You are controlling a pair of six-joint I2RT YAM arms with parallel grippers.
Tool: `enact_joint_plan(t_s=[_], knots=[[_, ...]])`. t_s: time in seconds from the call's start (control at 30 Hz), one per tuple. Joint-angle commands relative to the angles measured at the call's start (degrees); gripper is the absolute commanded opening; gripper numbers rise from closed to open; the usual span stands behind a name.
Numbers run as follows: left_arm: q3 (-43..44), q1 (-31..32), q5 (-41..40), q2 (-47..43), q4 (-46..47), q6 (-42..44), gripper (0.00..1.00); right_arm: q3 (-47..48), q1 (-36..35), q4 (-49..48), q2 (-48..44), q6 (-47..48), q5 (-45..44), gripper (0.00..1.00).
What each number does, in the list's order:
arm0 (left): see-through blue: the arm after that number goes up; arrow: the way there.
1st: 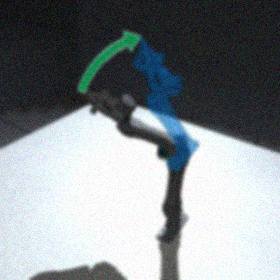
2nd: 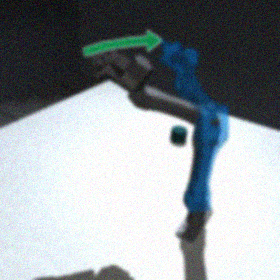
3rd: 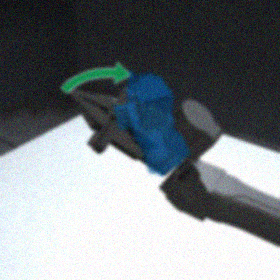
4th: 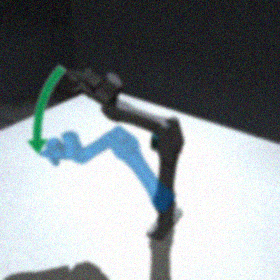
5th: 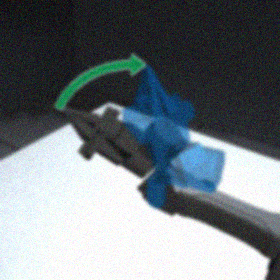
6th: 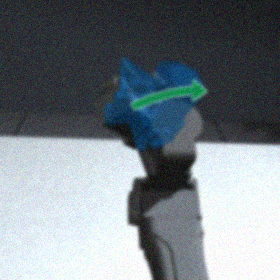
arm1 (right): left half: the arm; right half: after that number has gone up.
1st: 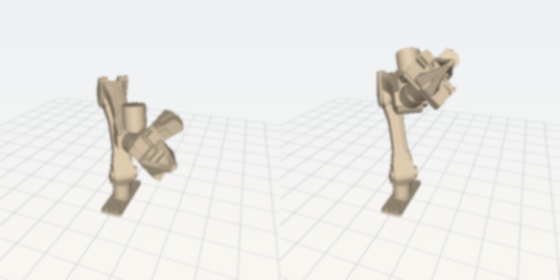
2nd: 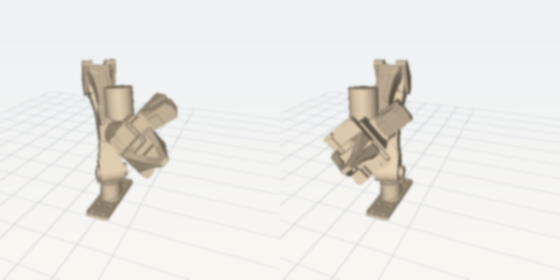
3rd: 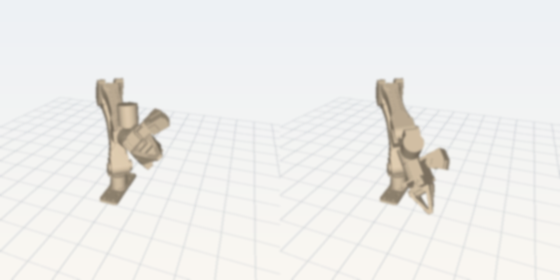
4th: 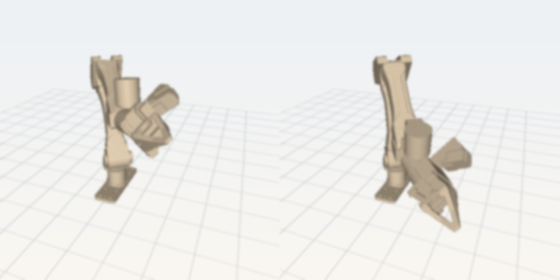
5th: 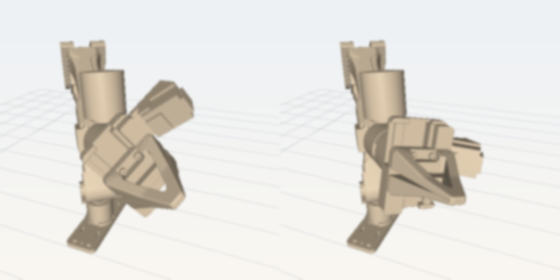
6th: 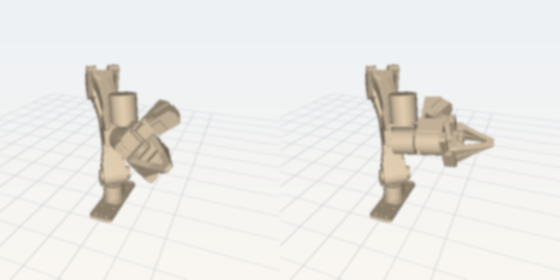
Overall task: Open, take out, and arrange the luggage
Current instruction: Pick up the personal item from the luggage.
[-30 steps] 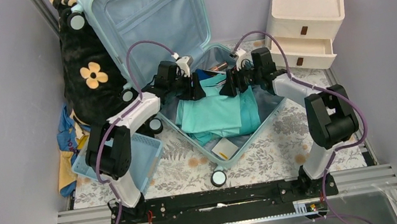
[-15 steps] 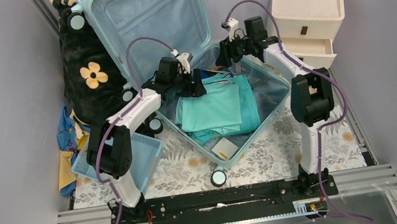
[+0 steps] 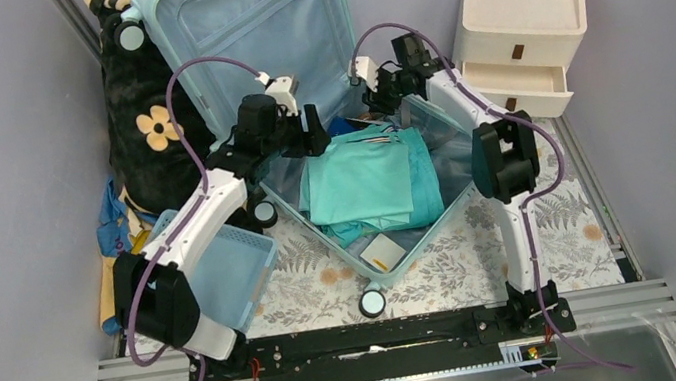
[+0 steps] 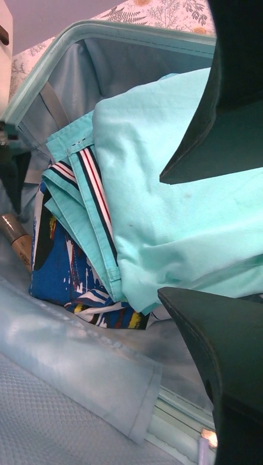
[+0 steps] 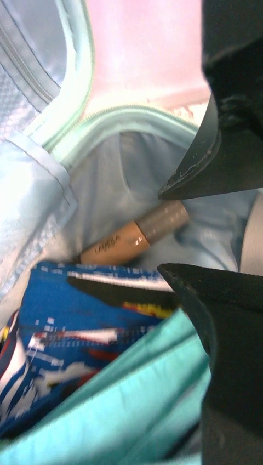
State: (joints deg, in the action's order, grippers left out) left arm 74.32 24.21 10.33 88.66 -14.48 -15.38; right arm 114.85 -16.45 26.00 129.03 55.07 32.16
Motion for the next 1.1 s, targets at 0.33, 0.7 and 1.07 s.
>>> enact_joint_plan(t_s=[0.33, 0.7, 1.07], knots=[[-7.7, -0.8, -4.4, -9.5, 1.5, 0.4, 0.77, 9.4, -1.7, 9.3, 9.6, 24.0, -5.2, 0.51], [-6.5, -1.0, -4.8, -10.2, -0.7, 1.6, 0.77, 15.0, -3.4, 5.0, 19.0, 22.7, -13.7, 0.57], [-6.6, -1.0, -5.2, -11.4, -1.3, 0.8, 0.77, 8.8, -3.5, 1.3, 16.3, 26.7, -14.2, 0.17]])
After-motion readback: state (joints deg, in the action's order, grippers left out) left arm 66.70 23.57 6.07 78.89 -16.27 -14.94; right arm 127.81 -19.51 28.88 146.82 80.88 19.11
